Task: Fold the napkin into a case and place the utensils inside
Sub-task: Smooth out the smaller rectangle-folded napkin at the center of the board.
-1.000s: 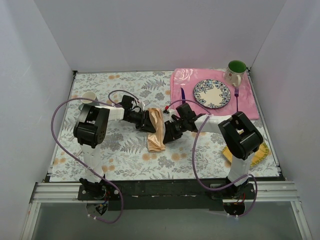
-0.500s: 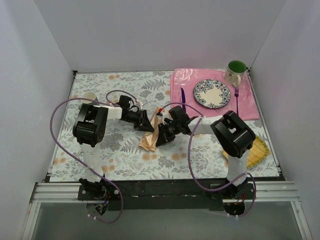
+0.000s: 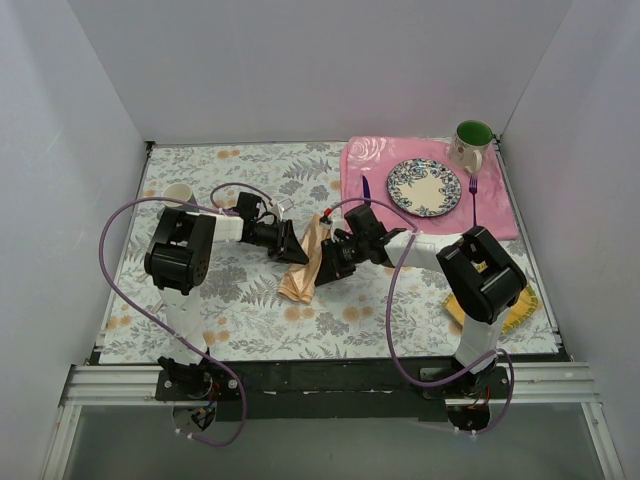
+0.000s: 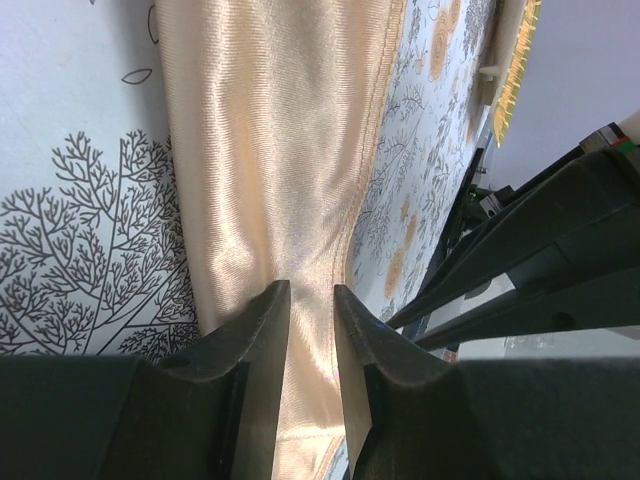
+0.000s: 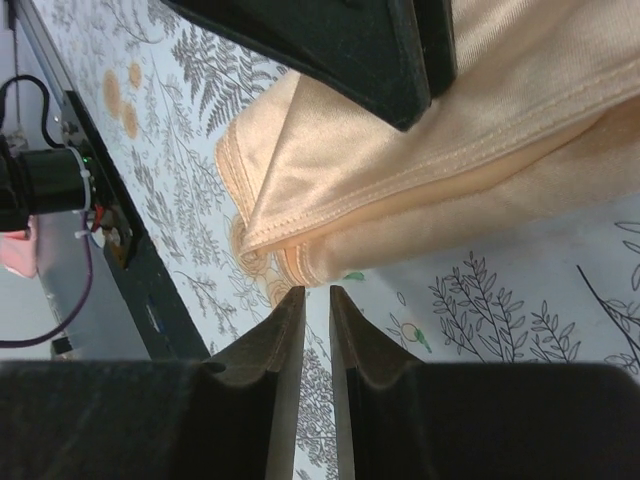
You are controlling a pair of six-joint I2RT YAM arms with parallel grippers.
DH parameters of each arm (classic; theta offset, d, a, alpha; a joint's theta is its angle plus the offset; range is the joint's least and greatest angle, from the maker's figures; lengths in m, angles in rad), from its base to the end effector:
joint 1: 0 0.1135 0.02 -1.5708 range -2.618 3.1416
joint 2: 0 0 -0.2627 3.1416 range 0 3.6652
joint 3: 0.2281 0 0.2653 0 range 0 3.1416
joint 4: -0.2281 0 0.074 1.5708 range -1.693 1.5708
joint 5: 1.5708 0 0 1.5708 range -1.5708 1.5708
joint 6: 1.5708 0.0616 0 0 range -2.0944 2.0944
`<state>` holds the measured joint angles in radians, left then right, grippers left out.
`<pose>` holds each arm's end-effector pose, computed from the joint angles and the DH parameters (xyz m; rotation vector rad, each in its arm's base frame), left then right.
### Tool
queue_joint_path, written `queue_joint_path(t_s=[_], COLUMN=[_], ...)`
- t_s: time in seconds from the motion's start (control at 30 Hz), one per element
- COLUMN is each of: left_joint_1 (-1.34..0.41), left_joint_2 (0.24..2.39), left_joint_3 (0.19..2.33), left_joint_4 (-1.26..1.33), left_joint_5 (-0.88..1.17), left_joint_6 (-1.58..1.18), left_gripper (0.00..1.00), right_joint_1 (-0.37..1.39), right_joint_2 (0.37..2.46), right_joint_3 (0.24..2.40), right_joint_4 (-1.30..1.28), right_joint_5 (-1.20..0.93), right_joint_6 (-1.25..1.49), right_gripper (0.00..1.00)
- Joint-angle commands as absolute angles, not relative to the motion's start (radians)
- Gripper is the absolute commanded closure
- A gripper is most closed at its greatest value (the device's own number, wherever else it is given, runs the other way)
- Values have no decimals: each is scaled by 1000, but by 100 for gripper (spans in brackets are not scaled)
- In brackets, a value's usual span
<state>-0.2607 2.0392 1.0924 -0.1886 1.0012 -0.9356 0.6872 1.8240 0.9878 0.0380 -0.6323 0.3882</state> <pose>0.3572 -0.1490 0.0760 0.5469 -2.4802 1.4540 0.2783 0.2755 0.1277 -0.7055 2.4373 1.2306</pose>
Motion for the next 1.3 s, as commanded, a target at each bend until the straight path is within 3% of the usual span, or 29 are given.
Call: queue_joint_path(t_s=[0.0, 0.4, 0.77, 0.97, 1.17, 1.27], left_joint_1=[-265, -265, -127, -173, -250, -250], left_joint_2=[2056, 2052, 1796, 1715, 1752, 1834], left_joint_3=[1049, 1048, 894, 769, 669, 660], left_joint_4=[-221, -199, 0, 145, 259, 206], left_joint_5=[809, 769, 1216, 1262, 1212, 1143], left_joint_6=[-899, -946, -1173, -1316, -1381, -1336], left_gripper=[74, 75, 61, 54, 57, 65], right_joint_1=[684, 686, 673, 670, 657, 655], right_joint_2=[1839, 1993, 2057, 2069, 2063, 2043], right_joint_3=[1026, 1077, 1015, 1025, 991, 991], right_joint_4=[167, 232, 189, 187, 212, 222], right_joint_5=[-686, -657, -604, -606, -611, -617], right_joint_6=[495, 617, 635, 656, 678, 683], right_gripper=[75, 76, 76, 76, 76, 77])
